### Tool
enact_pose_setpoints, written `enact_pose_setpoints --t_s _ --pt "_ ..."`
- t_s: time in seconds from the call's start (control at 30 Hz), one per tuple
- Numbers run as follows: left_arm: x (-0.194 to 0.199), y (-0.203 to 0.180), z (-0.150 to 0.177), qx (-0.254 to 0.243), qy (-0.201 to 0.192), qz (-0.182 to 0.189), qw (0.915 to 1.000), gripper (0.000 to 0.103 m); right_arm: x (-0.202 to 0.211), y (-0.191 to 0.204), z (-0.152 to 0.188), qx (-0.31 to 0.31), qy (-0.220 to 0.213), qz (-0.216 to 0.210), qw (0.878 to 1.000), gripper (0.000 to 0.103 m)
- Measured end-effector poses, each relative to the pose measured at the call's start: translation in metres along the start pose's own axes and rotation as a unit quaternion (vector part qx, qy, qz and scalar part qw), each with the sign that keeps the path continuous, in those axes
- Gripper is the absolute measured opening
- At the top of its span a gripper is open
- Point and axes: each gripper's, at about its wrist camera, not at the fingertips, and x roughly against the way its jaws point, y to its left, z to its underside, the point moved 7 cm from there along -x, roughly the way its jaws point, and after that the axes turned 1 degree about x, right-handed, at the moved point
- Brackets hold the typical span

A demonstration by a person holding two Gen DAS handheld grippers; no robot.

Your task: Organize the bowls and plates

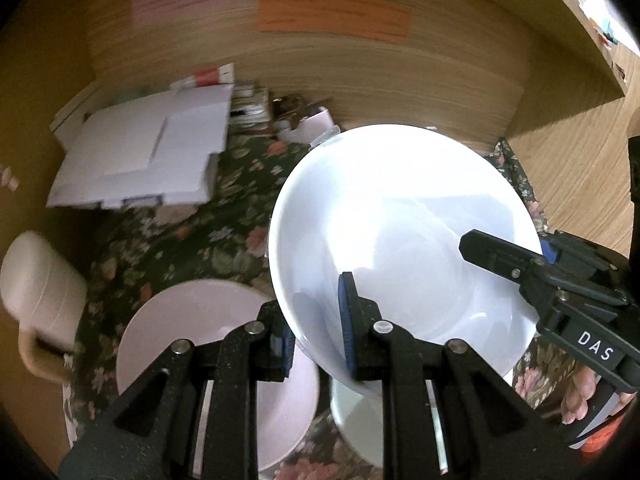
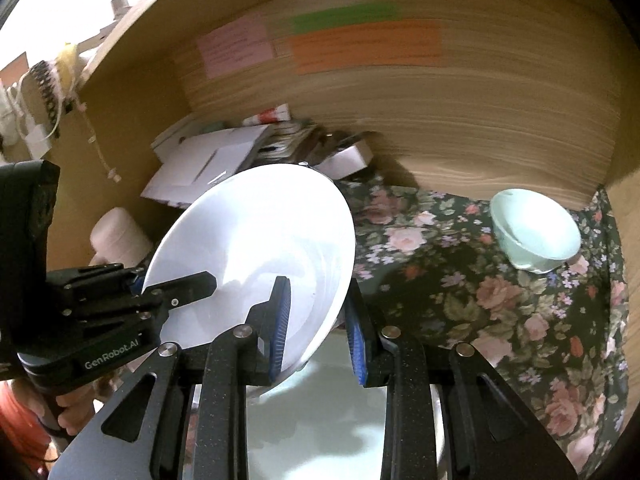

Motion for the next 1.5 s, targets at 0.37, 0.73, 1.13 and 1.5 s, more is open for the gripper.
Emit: enact_pose_setpoints --t_s 0.37,0.73,1.13,1.5 --pt "0.023 0.043 0.029 0.031 0.000 -0.022 0.9993 0.019 -0.013 0.047 0.015 0.019 0.010 -0.027 0.999 0.024" --pt "0.033 0.085 0.060 0.060 0.004 -0.040 0.9974 0.019 -0.039 0.083 0.028 0.029 0.037 -0.058 0.997 0.024" --pt "0.019 0.110 0.081 0.074 0.019 -0.058 0.9954 0.019 -0.077 0.102 0.049 0.035 0.084 -0.072 0.993 0.024" --pt "0.010 0.117 0.086 0.076 0.022 -0.055 0.9954 0.019 -0.087 0.105 0.051 0.055 0.101 -0.063 0.991 0.027"
